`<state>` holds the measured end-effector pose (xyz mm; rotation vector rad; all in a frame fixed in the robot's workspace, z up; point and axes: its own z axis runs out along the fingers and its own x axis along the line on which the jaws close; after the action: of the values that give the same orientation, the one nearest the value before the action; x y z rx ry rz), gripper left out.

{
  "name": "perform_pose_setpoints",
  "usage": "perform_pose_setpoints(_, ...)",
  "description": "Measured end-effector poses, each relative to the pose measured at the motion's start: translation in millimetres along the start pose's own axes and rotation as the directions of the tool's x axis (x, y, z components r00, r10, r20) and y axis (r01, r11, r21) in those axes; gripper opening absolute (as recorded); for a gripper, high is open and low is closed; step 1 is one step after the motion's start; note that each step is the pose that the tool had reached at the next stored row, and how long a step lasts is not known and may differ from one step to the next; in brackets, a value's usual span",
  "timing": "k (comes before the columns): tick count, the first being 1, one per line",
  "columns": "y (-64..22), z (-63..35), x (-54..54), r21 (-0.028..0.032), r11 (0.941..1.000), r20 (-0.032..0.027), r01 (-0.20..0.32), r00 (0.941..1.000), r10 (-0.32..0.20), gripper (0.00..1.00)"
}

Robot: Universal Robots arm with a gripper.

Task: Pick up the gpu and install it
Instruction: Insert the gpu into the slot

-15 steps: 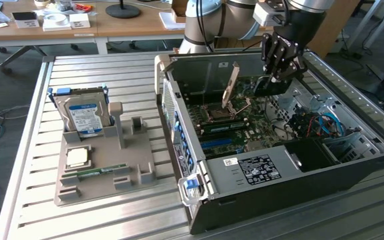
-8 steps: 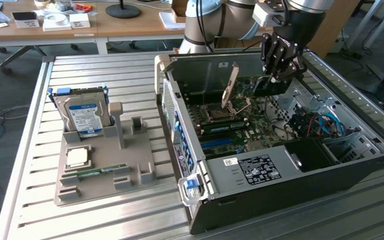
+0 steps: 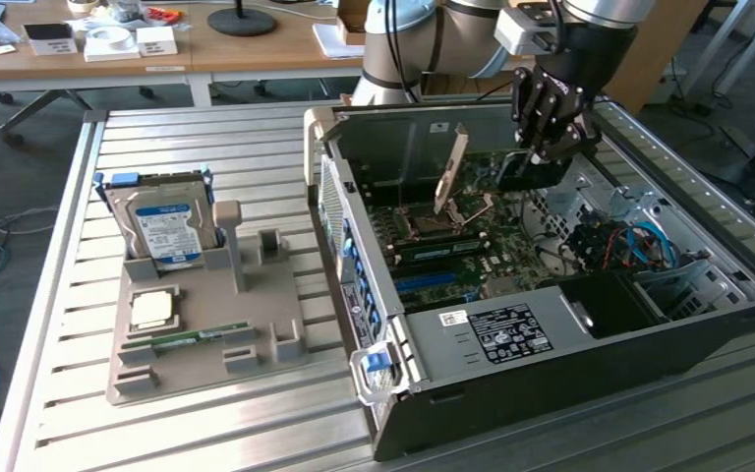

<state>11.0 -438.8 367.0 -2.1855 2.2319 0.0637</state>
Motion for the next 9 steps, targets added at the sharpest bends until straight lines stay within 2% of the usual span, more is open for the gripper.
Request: perform_pose_setpoints(9,0.0,0.0,0.0,0.0,1.0,0.0,0.0,1.0,0.0,0.27)
